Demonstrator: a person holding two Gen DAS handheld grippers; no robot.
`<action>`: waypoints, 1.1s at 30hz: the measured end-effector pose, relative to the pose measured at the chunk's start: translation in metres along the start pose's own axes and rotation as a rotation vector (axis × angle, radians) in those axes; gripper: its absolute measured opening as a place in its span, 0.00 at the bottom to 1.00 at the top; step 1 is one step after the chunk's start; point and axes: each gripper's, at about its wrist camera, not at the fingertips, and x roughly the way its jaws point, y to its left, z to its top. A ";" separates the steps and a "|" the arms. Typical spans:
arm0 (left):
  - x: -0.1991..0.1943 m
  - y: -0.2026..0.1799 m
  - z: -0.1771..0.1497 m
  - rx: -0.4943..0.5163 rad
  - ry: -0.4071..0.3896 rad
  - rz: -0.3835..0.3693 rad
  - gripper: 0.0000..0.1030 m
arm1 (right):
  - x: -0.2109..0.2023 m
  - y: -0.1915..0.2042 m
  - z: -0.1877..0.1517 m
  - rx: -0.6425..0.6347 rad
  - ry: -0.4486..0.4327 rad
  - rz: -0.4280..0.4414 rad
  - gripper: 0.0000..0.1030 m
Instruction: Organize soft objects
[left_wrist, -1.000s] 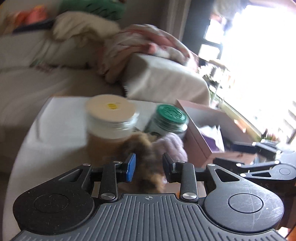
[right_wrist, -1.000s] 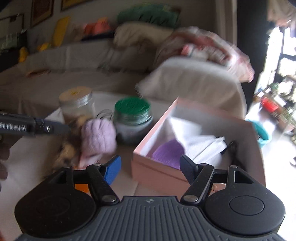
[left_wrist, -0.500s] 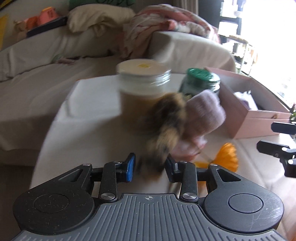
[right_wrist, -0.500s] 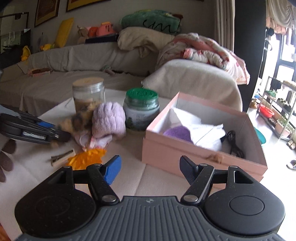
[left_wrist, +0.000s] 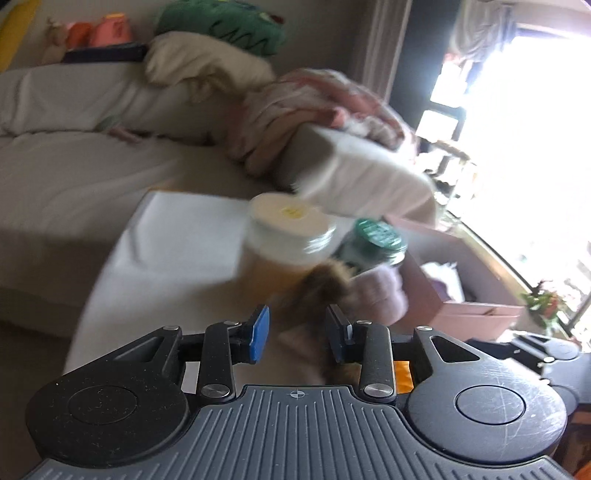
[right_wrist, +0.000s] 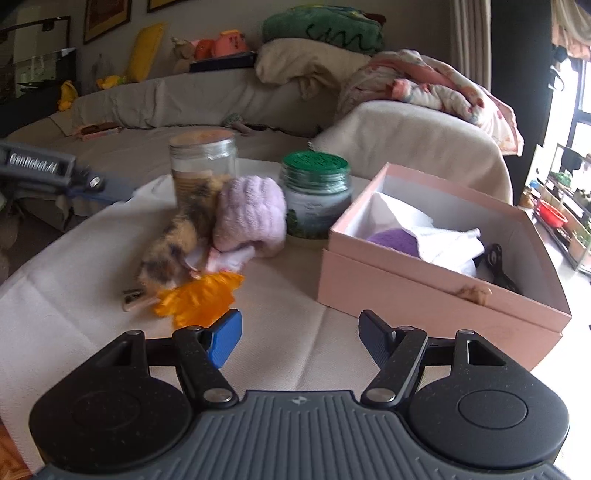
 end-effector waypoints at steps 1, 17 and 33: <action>0.001 -0.002 0.001 0.001 0.004 -0.001 0.36 | -0.001 0.002 0.003 -0.007 -0.005 0.014 0.68; 0.006 0.026 -0.011 -0.073 0.038 0.047 0.36 | 0.077 0.046 0.096 -0.108 -0.011 0.113 0.68; 0.012 0.016 -0.018 -0.103 0.071 -0.074 0.36 | 0.004 0.053 0.040 -0.134 0.088 0.348 0.34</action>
